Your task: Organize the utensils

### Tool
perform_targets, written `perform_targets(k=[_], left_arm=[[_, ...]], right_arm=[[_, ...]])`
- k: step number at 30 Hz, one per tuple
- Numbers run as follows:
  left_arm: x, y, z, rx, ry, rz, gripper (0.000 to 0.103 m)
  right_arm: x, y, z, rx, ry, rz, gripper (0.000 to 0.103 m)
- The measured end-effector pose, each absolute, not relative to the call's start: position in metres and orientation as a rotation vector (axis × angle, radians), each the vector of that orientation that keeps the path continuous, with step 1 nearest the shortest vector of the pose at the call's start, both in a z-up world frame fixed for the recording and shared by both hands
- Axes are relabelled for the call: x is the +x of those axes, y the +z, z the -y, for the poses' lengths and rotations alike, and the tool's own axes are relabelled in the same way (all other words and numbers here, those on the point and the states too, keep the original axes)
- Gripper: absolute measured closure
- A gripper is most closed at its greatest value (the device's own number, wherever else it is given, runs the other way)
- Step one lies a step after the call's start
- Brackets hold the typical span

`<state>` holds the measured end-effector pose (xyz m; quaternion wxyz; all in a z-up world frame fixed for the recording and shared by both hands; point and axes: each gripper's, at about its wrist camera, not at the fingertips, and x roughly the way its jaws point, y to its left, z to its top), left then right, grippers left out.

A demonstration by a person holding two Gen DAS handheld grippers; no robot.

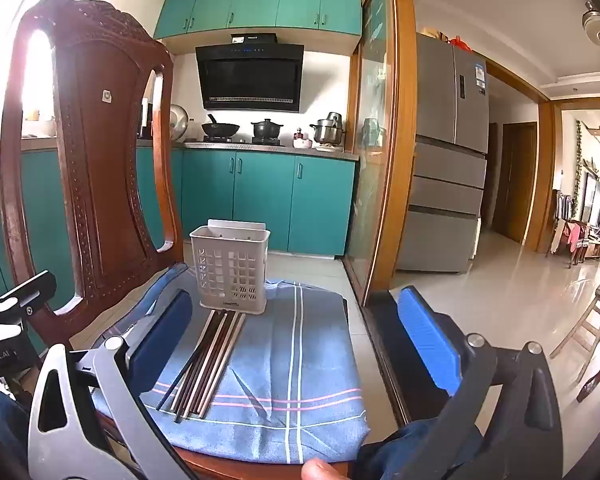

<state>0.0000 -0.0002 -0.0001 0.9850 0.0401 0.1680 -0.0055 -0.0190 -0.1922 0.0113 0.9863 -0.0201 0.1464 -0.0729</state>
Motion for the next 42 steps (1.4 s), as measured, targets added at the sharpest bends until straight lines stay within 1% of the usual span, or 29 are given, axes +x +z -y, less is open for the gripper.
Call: perform_targets(k=[22, 42], left_arm=[[-0.007, 0.006, 0.008, 0.087, -0.017, -0.33, 0.003], [-0.008, 0.004, 0.006, 0.085, -0.023, -0.332, 0.003]], right_arm=[[-0.023, 0.022, 0.197, -0.031, -0.154, -0.29, 0.003], [-0.023, 0.018, 0.196, -0.033, -0.154, -0.286, 0.003]])
